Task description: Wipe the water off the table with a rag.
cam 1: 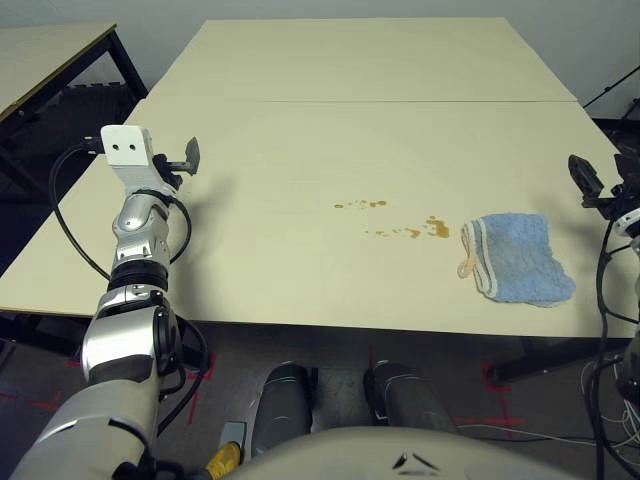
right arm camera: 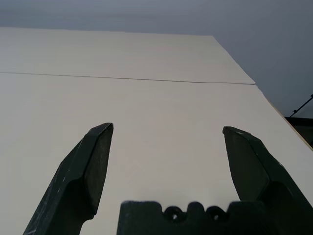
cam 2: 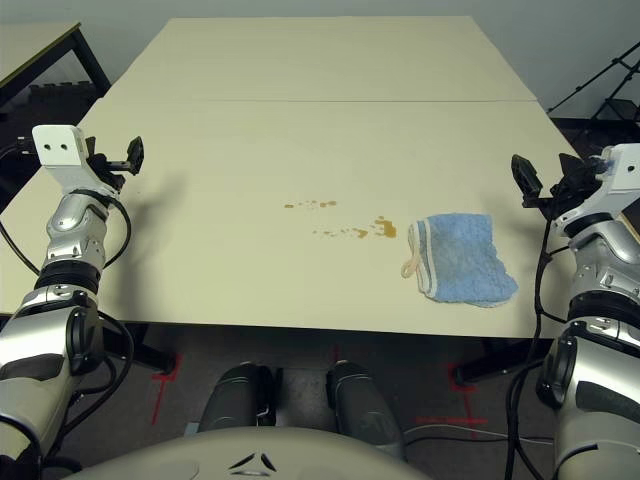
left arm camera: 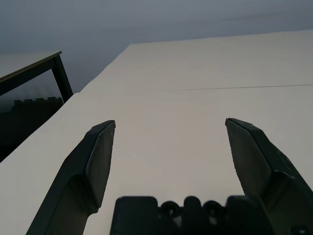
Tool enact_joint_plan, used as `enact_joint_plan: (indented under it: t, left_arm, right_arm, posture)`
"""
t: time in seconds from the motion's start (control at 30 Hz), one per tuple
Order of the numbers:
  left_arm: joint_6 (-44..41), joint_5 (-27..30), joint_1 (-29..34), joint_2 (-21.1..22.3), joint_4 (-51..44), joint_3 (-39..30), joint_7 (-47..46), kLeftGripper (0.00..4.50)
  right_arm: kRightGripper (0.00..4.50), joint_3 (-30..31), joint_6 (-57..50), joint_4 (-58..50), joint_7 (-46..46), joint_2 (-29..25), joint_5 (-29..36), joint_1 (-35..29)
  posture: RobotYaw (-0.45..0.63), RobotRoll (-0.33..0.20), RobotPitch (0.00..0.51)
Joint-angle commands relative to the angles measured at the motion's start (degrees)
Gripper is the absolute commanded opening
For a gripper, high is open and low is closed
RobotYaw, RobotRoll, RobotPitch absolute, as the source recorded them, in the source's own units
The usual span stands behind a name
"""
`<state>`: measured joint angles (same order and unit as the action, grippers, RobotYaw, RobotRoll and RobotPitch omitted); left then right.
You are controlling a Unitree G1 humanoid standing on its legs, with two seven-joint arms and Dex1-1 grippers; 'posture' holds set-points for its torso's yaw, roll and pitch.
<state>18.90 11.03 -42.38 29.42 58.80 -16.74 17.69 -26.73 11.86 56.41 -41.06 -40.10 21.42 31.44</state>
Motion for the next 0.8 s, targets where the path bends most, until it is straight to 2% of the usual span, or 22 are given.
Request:
enact_joint_plan:
  t: [0.03,0.2,0.47,0.67,0.8]
  left_arm:
    - [-0.43,-0.86,-0.89,-0.51,0.46,0.71,0.24,4.50]
    - [-0.63,-1.03,-0.73,-1.38,0.47,1.18,0.54,4.50]
    - [-1.84,-0.34,-1.75,-0.49,0.59,1.36,4.57,4.50]
    - [-4.04,1.99,-0.59,0.41,-2.64,1.22,14.59,4.50]
    - [-6.11,4.72,1.66,0.92,-7.83,2.29,26.90,4.50]
  right_arm:
    - [4.47,-0.66,0.26,-1.01,0.12,-0.63,0.36,-0.91]
    - [4.47,-0.93,0.03,-1.36,0.19,-1.19,0.23,-1.52]
    - [4.47,-1.08,-0.88,-4.23,0.43,-0.65,0.40,-3.51]
    - [4.47,-0.87,-1.50,-4.70,0.73,-0.31,0.42,-3.28]
    - [4.47,-0.93,-1.80,-5.13,0.70,-0.33,0.42,-3.47]
  posture:
    - [-0.24,0.000,0.090]
    - [-0.25,0.000,0.102]
    - [-0.25,0.000,0.104]
    - [-0.25,0.000,0.097]
    - [-0.25,0.000,0.095]
